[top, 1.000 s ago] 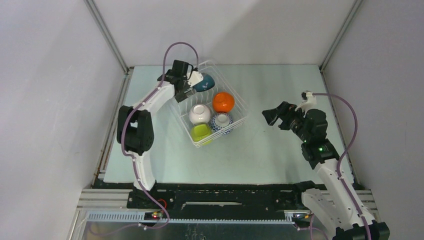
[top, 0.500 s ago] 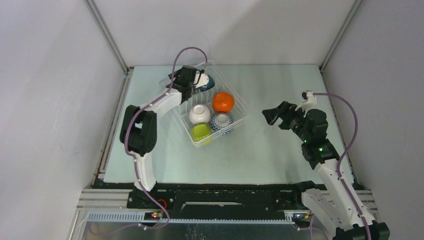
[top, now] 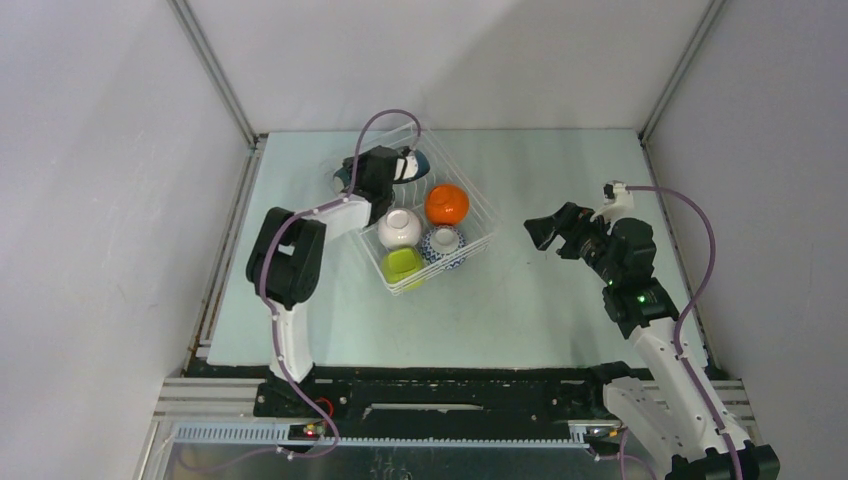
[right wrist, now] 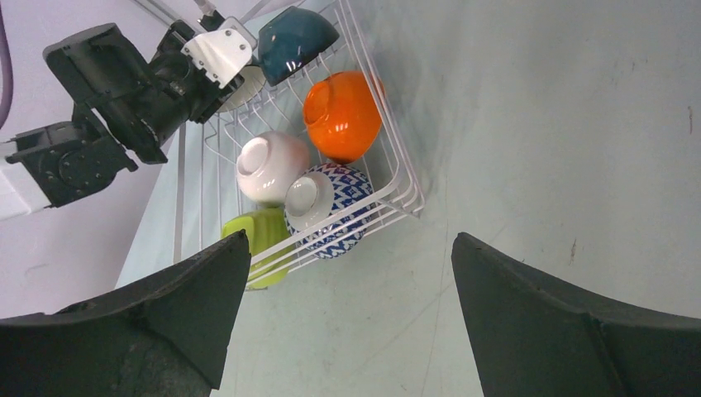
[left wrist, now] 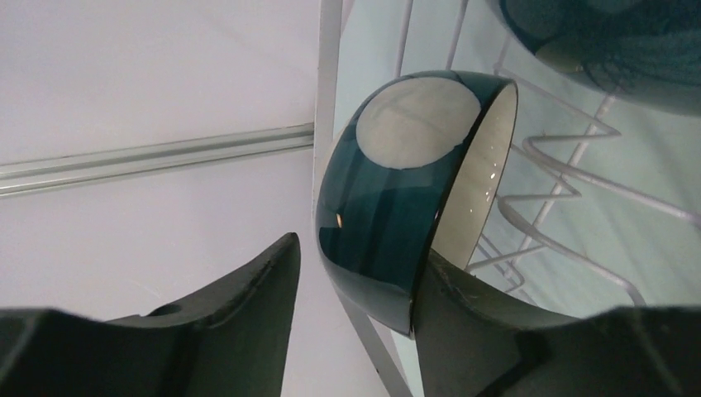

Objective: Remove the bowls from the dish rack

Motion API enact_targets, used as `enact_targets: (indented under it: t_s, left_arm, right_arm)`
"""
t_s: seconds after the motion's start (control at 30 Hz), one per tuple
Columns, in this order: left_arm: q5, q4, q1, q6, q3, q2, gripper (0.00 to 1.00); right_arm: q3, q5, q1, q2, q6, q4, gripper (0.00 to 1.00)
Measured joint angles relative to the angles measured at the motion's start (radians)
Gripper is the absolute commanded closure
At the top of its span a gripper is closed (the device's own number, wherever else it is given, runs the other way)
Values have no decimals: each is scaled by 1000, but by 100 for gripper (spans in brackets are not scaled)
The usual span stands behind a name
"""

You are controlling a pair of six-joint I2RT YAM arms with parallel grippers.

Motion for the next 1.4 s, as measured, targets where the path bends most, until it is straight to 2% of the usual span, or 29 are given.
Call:
enact_targets:
  t_s: [0.37, 0.67, 1.0, 1.3, 1.4]
  left_arm:
    - [-75, 251, -17, 98, -51, 27, 55]
    - [-95, 333, -18, 129, -64, 33, 57]
    - [-51, 231, -10, 69, -64, 37, 60]
    - [-42, 219, 3, 58, -62, 37, 61]
    - [-33, 217, 12, 58, -61, 37, 66]
  right_arm:
    - [0, 0, 0, -2, 0, 0, 0]
    - [0, 0, 0, -16, 0, -3, 0]
    - [0, 0, 1, -27, 0, -3, 0]
    - [0, 0, 1, -27, 0, -3, 0]
    - [0, 0, 1, -27, 0, -3, 0]
